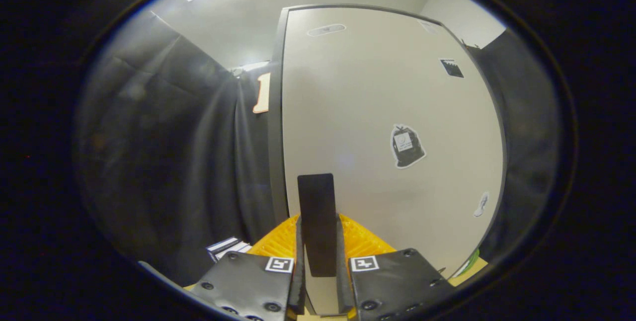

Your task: Open the shoe cabinet door, grab the shoes and put them into the shoe cabinet, then close the shoe cabinet door.

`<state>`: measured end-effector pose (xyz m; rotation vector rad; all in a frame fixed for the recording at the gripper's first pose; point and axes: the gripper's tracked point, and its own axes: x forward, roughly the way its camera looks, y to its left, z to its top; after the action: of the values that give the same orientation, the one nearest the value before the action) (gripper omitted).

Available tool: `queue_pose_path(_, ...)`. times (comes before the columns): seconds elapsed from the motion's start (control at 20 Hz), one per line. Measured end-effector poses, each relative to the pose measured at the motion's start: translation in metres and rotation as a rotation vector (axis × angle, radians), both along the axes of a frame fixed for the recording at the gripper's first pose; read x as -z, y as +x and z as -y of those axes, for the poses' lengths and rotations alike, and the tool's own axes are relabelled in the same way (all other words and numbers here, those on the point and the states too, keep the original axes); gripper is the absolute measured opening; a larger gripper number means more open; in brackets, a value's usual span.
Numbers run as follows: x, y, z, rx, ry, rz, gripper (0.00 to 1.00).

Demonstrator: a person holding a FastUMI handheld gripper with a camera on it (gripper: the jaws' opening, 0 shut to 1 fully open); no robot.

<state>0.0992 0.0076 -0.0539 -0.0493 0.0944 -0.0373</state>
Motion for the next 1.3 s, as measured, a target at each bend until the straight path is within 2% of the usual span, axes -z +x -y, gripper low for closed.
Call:
queue_pose_path(0.2, -0.004, -0.009, 0.001, 0.015, -0.001, 0.011, 0.27)
queue_pose_path(0.8, -0.021, -0.071, 0.014, 0.079, -0.007, 0.048, 0.27)
queue_pose_path(1.3, -0.032, -0.117, 0.034, -0.01, 0.001, 0.008, 0.25)
